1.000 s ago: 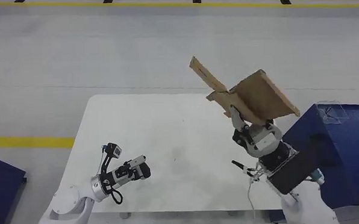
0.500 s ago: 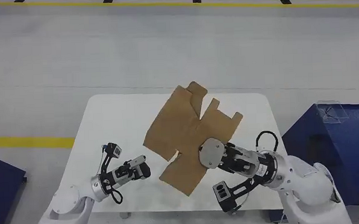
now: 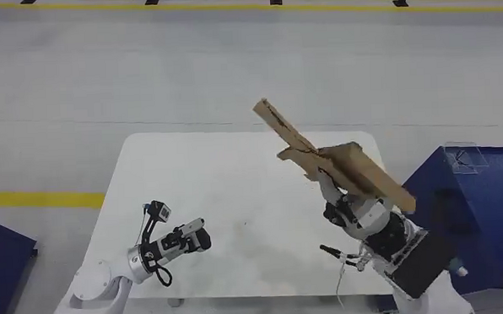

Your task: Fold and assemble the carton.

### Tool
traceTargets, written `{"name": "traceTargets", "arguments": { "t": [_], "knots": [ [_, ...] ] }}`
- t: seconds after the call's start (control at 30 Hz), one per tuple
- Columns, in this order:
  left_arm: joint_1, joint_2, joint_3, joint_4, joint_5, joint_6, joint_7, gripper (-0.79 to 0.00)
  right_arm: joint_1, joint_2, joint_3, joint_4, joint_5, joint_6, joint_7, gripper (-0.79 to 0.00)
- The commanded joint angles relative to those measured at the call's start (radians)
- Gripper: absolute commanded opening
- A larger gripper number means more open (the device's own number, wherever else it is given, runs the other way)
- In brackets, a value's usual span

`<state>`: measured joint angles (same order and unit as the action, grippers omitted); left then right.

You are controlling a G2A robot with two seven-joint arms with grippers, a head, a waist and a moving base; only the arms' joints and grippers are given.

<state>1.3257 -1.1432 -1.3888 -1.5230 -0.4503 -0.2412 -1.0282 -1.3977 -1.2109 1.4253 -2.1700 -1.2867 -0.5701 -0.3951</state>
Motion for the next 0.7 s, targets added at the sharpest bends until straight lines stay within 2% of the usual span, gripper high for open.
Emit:
{"name": "traceTargets", "arguments": {
  "t": [0.0, 0.13, 0.27, 0.33, 0.67],
  "knots": [
    [0.000, 0.000, 0.000, 0.000, 0.000, 0.000, 0.000, 0.000, -0.002, 0.005, -0.020, 0.008, 0.412, -0.102, 0.206, -0.785],
    [0.000, 0.000, 0.000, 0.000, 0.000, 0.000, 0.000, 0.000, -0.005, 0.025, -0.084, 0.026, 0.887, -0.137, 0.565, -0.785],
    [0.000, 0.000, 0.000, 0.000, 0.000, 0.000, 0.000, 0.000, 0.008, 0.045, -0.107, 0.061, 1.311, -0.021, 0.848, -0.785],
    [0.000, 0.000, 0.000, 0.000, 0.000, 0.000, 0.000, 0.000, 0.022, 0.053, -0.091, 0.075, 1.445, 0.047, 0.948, -0.785],
    [0.000, 0.000, 0.000, 0.000, 0.000, 0.000, 0.000, 0.000, 0.024, 0.054, -0.086, 0.077, 1.455, 0.054, 0.959, -0.785]
  ]
}}
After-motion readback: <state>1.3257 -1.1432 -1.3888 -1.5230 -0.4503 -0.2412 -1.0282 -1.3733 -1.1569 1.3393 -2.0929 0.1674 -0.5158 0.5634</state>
